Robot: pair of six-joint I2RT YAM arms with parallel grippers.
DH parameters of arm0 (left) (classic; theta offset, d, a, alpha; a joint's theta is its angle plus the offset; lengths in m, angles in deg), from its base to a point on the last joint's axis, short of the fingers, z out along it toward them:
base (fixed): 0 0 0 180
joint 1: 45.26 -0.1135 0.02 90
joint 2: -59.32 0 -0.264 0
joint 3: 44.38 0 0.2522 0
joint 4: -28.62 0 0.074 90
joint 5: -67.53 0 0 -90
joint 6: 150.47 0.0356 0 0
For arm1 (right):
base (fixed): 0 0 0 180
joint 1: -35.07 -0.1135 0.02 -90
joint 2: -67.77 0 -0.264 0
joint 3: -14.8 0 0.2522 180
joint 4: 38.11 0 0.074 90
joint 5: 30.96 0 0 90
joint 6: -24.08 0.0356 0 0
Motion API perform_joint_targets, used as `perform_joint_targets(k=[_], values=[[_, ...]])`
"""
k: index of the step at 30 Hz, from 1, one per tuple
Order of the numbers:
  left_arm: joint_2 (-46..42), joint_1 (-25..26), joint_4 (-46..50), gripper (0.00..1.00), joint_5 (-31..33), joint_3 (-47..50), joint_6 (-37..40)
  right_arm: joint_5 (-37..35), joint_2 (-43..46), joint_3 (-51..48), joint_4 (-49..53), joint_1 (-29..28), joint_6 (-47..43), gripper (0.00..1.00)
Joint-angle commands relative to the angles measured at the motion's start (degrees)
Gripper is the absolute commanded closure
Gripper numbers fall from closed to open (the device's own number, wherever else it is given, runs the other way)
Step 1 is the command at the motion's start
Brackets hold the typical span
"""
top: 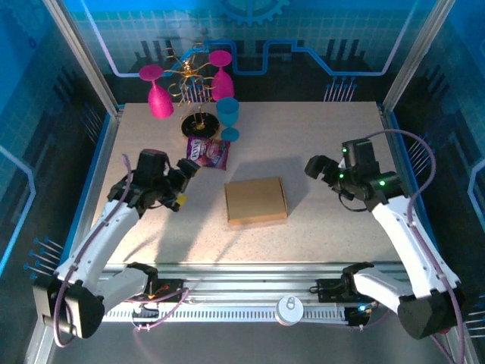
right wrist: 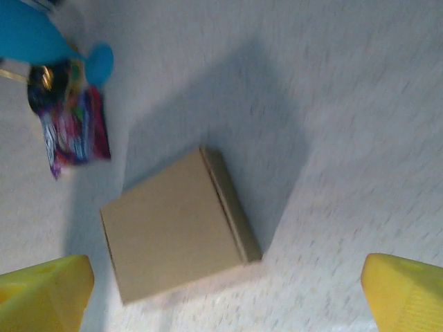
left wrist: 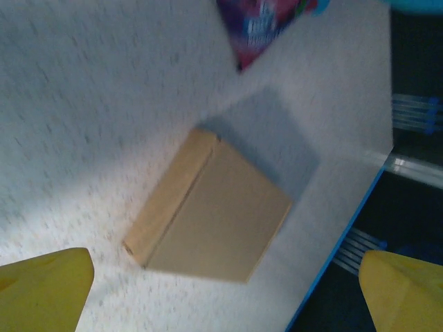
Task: Fold the paper box
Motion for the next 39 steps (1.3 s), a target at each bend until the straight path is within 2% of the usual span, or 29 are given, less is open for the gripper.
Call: perform_joint_targets(k=[1,3,4,6,7,8,10,11,13,16,20,22,25,28,30,32,33,34,37,38,39], values=[[-3.5,-2.7,2.1,0.01,8.1,-2.1,10.8,-14.9,1.7,0.6,2.9,1.2,-7.8,0.00],[-3.8,-2.8,7.2,0.01,19.3,-4.6,14.3,-24.4,3.3,-2.6,0.5,1.3,-9.6,0.00],[-3.7,-2.7,8.5,0.01,24.9,-4.7,15.4,-27.0,4.7,-6.2,-3.7,1.6,-13.7,0.00],[-4.5,-2.8,10.2,0.01,37.0,-3.2,17.9,-27.3,9.4,-16.9,-18.5,3.0,-25.3,0.00],[-5.6,-2.9,6.1,0.01,40.7,-0.4,22.4,-27.5,11.2,-21.6,-24.2,3.8,-27.9,0.00],[-7.2,-2.9,-2.7,0.01,42.2,4.1,31.9,-27.3,12.6,-26.3,-30.8,5.0,-30.5,0.00],[-8.6,-3.2,-12.8,0.01,46.6,11.4,40.7,-24.1,13.4,-36.1,-45.7,6.9,-36.8,0.00],[-8.5,-3.8,-17.0,0.01,46.7,14.0,44.5,-22.8,12.8,-39.5,-51.9,7.3,-38.8,0.00],[-7.5,-5.2,-28.0,0.01,42.1,20.6,52.4,-19.5,8.3,-44.7,-65.5,8.0,-41.7,0.00],[-2.7,-7.1,-41.1,0.01,35.4,26.8,55.1,-15.2,-1.6,-46.0,-75.0,8.4,-39.8,0.00],[8.5,-9.0,-52.3,0.01,29.2,27.2,55.7,-10.6,-13.7,-42.8,-81.8,8.2,-40.3,0.00],[14.4,-9.9,-60.0,0.01,27.0,27.0,56.2,-7.1,-19.6,-41.8,-90.3,8.8,-42.9,0.00],[20.9,-11.6,-66.1,0.01,21.6,23.8,59.2,-3.3,-25.2,-40.4,-93.6,11.2,-42.0,0.00],[25.7,-12.7,-70.9,0.01,17.7,22.5,62.6,-0.5,-29.8,-46.1,-109.2,12.1,-41.8,0.00],[26.3,-12.6,-72.0,0.01,14.8,22.7,64.0,-0.3,-28.6,-46.5,-107.3,12.1,-42.0,0.00],[27.4,-11.5,-83.3,0.01,14.1,28.6,65.6,-2.3,-28.9,-46.8,-108.6,11.9,-41.7,0.00],[30.2,-11.1,-95.5,0.01,15.4,32.8,66.2,-2.9,-28.7,-46.2,-107.1,11.6,-41.8,0.00],[30.4,-11.0,-99.0,0.01,16.9,34.8,65.8,-3.6,-29.3,-46.1,-107.7,11.3,-42.0,0.00],[29.9,-11.1,-93.3,0.01,19.5,32.3,64.4,-6.7,-29.3,-45.0,-106.1,10.0,-42.5,0.00],[29.0,-11.1,-87.9,0.01,19.1,30.4,64.2,-6.9,-29.3,-44.4,-104.8,9.6,-42.8,0.00],[29.2,-11.1,-89.3,0.01,18.9,30.7,64.2,-6.2,-29.3,-43.4,-103.2,9.6,-43.1,0.00]])
